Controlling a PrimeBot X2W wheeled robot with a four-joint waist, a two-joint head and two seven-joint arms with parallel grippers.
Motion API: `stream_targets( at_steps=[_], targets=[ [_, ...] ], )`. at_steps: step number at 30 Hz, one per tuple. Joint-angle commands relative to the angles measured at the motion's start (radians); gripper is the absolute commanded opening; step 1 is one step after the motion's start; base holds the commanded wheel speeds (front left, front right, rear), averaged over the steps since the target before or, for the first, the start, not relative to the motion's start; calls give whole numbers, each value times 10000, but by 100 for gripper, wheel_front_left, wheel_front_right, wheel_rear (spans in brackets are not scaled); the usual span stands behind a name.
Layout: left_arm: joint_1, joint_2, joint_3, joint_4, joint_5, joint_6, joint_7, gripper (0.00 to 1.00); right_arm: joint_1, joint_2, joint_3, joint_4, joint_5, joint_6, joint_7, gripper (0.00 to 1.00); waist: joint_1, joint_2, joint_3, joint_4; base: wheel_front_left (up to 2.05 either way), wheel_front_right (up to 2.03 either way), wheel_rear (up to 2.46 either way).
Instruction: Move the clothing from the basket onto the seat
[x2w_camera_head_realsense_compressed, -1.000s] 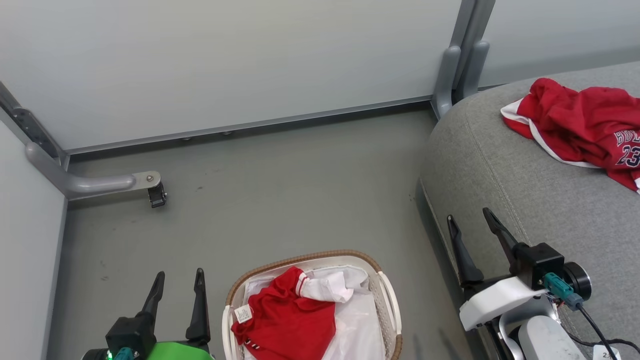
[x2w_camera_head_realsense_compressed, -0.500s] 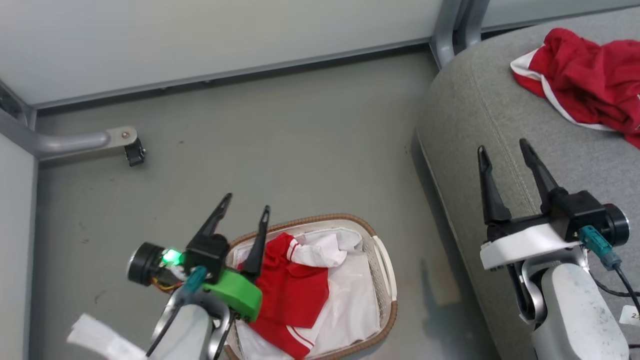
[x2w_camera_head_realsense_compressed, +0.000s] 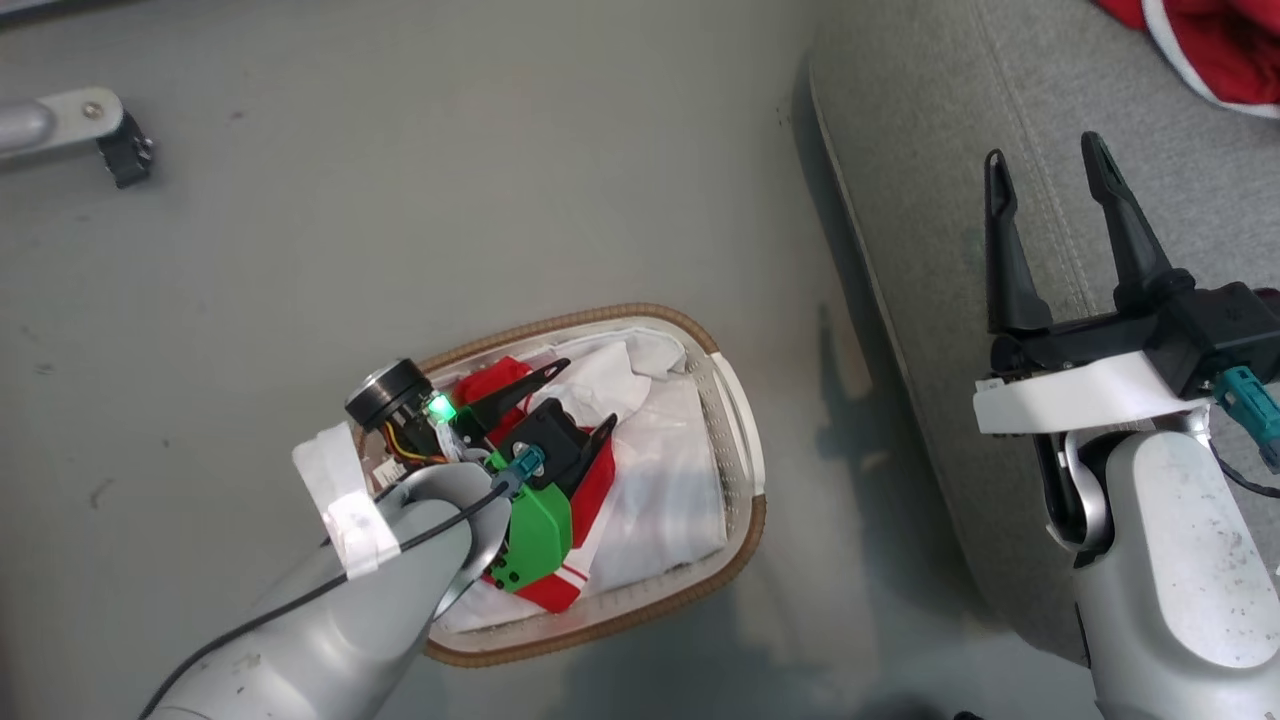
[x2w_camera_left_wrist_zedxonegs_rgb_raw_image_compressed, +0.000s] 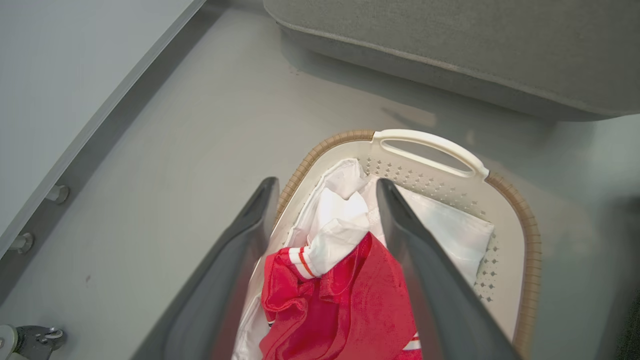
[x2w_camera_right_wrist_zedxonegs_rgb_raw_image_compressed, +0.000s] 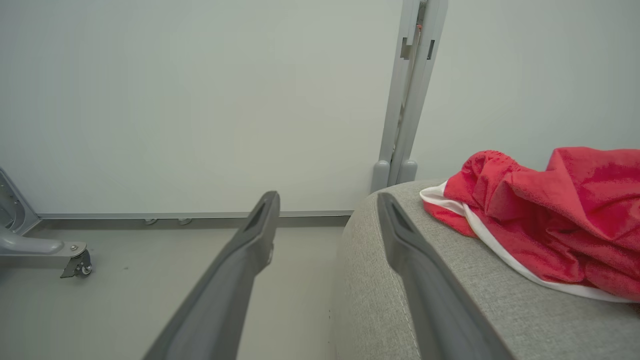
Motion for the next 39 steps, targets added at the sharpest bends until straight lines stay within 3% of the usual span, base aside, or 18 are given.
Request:
stream_targets(
  at_steps=[1, 6, 9, 17, 24, 25, 26, 27, 28, 39],
  targets=[
    [-439, 163, -357, 254, -110, -20, 95, 100, -196, -23, 14, -95, 100, -14, -17, 100, -1, 0, 1513, -762, 0, 0, 0],
    [-1412, 299, -1962, 1186, -659, -21, 394, 100, -518, -23, 50, -283, 390, -14, -15, 100, -1, 0, 2259, -1051, 0, 0, 0],
    [-1794, 335, -2406, 1565, -1046, -20, 451, 100, -702, -21, 85, -362, 539, -14, -16, 100, -1, 0, 2579, -1167, 0, 0, 0],
    [-2776, 423, -2779, 2560, -1264, -19, 524, 100, -1120, -23, 281, -542, 926, -14, -16, 100, -1, 0, 3326, -1414, 0, 0, 0],
    [-2944, 349, -2824, 3572, -1392, -19, 1227, 100, -1254, -23, 319, -485, 1224, -14, -15, 100, -1, 0, 3643, -1580, 0, 0, 0],
    [-2912, 342, -2830, 3633, -1434, -19, 1283, 90, -1247, -24, 320, -465, 1245, -14, -16, 100, -1, 0, 3652, -1588, 0, 0, 0],
    [-2849, 332, -2839, 3674, -1504, -19, 1291, 40, -1242, -24, 328, -443, 1287, -14, -16, 100, -1, 0, 3658, -1599, 0, 0, 0],
    [-2786, 333, -2842, 3687, -1565, -19, 1289, 14, -1239, -23, 332, -425, 1310, -14, -16, 100, -1, 0, 3654, -1606, 0, 0, 0],
    [-2739, 346, -2844, 3699, -1617, -19, 1233, 0, -1231, -24, 336, -405, 1329, -14, -15, 100, -1, 0, 3639, -1611, 0, 0, 0],
    [-2271, 126, -2611, 3769, -1833, 252, -397, 0, -1000, -26, 213, -71, 1070, -14, -15, 100, -1, 0, 2710, -1145, 0, 0, 0]
  ],
)
